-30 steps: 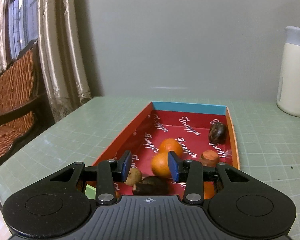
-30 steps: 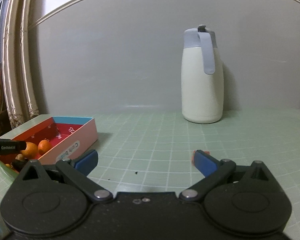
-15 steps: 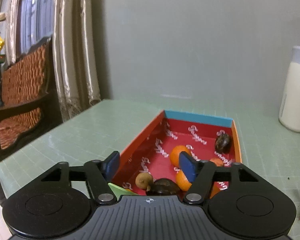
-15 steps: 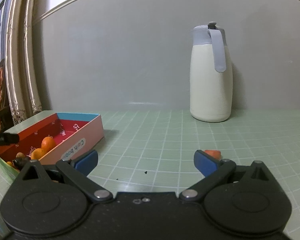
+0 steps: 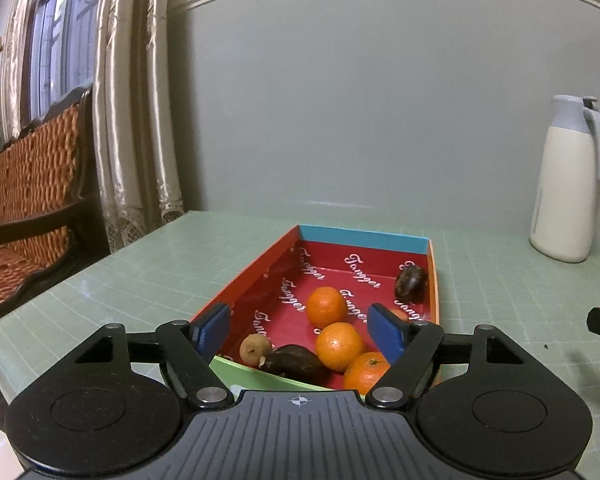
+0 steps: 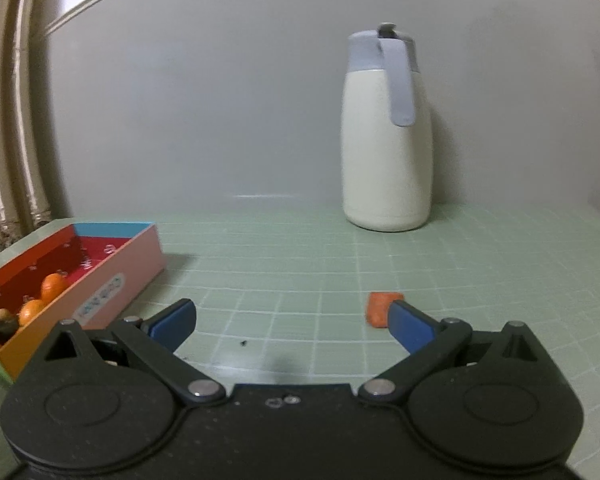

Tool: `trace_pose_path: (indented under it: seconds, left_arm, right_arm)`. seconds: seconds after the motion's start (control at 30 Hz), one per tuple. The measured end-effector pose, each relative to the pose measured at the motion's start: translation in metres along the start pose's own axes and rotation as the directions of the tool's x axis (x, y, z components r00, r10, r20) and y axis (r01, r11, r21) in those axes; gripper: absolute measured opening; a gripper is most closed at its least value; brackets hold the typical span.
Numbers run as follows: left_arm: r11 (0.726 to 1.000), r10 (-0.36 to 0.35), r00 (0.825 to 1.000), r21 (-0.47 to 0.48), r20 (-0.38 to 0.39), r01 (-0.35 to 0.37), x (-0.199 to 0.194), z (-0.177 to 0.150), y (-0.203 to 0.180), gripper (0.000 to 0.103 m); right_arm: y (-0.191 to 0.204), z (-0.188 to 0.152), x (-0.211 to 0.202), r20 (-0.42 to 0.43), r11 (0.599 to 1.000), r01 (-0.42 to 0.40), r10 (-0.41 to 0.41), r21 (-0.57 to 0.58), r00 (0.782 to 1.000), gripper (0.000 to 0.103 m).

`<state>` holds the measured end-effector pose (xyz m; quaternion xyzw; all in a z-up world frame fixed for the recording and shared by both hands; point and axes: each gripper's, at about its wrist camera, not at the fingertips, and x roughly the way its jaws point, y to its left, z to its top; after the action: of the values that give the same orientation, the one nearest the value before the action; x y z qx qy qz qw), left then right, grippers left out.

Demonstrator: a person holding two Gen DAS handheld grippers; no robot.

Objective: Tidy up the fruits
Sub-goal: 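Reach the right tool to the orange-red chunk and close on it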

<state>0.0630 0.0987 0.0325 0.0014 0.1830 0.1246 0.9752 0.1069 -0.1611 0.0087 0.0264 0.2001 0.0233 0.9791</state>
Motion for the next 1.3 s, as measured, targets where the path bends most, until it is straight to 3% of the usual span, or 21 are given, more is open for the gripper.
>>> trace_pose_path:
  seconds: [0.3,0.53,1.1,1.17,1.3]
  left_arm:
    - [1.000,0.014,1.000,-0.001,0.017,-0.014,0.001,-0.002,-0.003,0.080]
    - [0.999,0.029,1.000,-0.014,0.011,-0.029,0.004,-0.002,0.001,0.083]
    - [0.999,0.035,0.999,-0.011,0.005,-0.035,0.008,-0.004,-0.001,0.084]
    - [0.999,0.035,0.999,-0.013,0.001,-0.035,0.009,-0.004,-0.001,0.085]
    - [0.999,0.032,0.999,-0.023,0.003,-0.032,0.008,-0.003,0.001,0.085]
  right_arm:
    - [-0.024,0.006,0.017,-0.046,0.995,0.092,-0.090,0.044,0.995,0.102]
    - [-0.027,0.008,0.035,-0.091,0.993,0.113,-0.110,0.026,0.990,0.097]
    - [-0.038,0.016,0.073,-0.190,0.991,0.133,-0.126,0.025,0.974,0.073]
    - [-0.039,0.015,0.076,-0.205,0.991,0.127,-0.117,0.033,0.972,0.060]
    - [-0.040,0.013,0.081,-0.225,0.992,0.122,-0.111,0.035,0.968,0.056]
